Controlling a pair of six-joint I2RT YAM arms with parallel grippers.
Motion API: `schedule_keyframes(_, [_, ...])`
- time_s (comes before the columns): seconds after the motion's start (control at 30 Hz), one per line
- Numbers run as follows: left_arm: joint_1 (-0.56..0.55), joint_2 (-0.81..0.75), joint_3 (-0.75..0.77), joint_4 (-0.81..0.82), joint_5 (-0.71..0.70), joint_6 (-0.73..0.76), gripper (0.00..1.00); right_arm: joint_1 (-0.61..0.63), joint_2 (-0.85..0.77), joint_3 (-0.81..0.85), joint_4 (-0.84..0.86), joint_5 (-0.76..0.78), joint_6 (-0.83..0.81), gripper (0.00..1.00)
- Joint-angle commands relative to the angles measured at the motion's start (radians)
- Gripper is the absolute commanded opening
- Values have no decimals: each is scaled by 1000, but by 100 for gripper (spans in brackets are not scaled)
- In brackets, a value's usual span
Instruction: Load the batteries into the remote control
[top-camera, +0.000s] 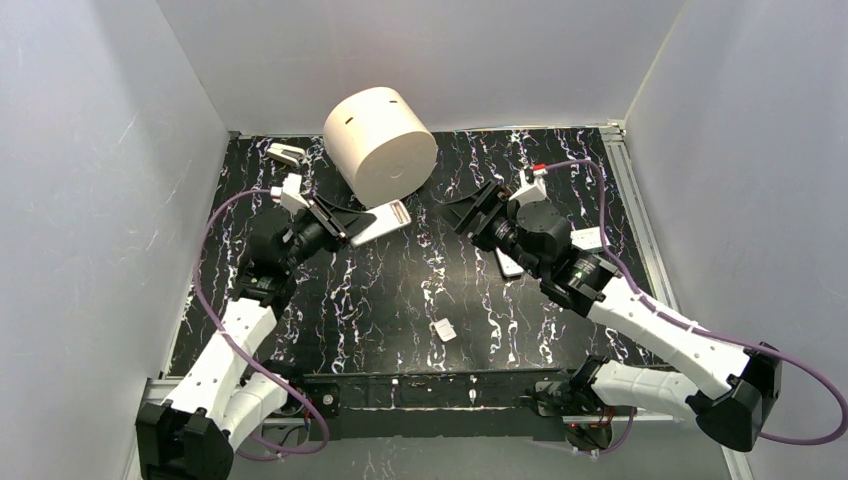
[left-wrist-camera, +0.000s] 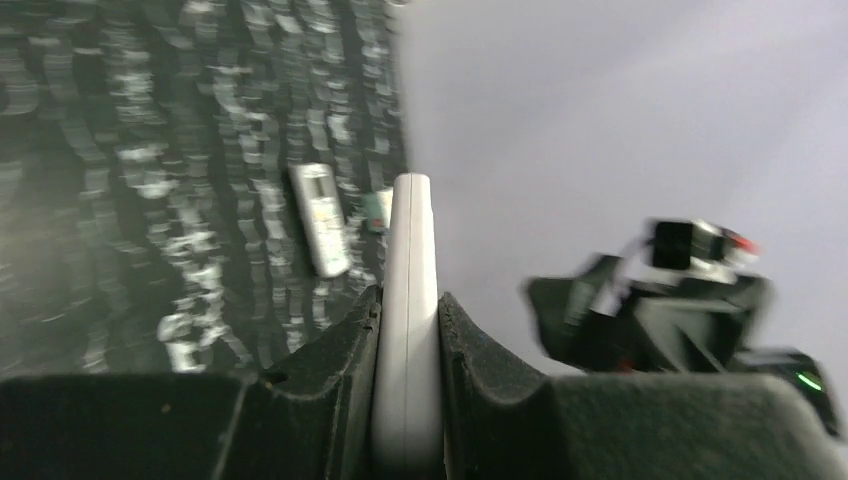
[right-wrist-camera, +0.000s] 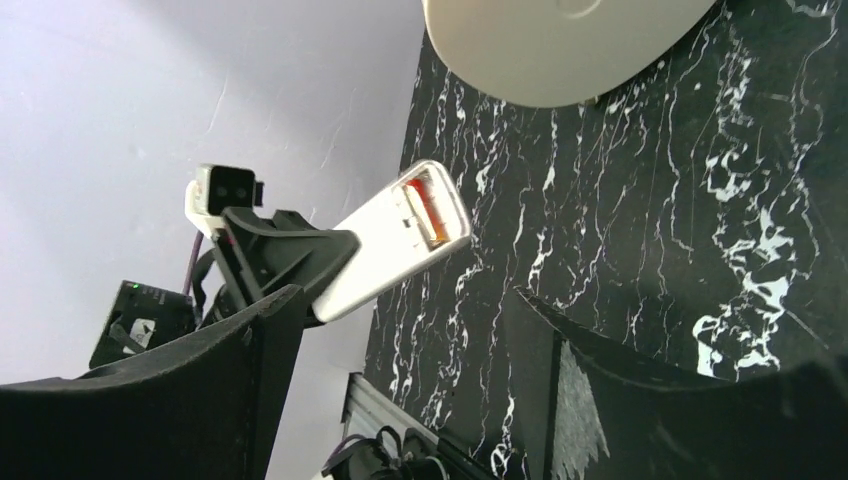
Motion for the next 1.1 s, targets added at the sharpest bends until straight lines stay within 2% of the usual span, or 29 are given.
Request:
schedule_keyframes(0.0, [54,-46,153,-515,-215,259,0,-6,27,142,-135,32,-142,80])
schedule_keyframes(0.1, [60,-80,226,-715,-400,374,0,-6,139,224,-238,-30,-260,79])
schedule_keyframes(0.23, [62,-177,259,-803,-603,462,0,31,315,245,-239,-69,-346,78])
schedule_keyframes(0.37, [62,-258,292,-877,-737,526,0,150,526,355,-260,-68,-426,76])
schedule_keyframes(0.5, [62,-330,296,-904,-837,570,0,296,752,541,-351,56,-498,74])
schedule_keyframes(0.73, [62,-398,306,-948,-926,605,0,406,1000,726,-387,107,-484,67])
schedule_keyframes(0.87, [62,-413,305,-944,-929,644,0,420,1103,824,-435,119,-488,55])
schedule_keyframes(1.07, [62,-432,292,-932,-925,660,0,421,1185,905,-485,191,-490,50])
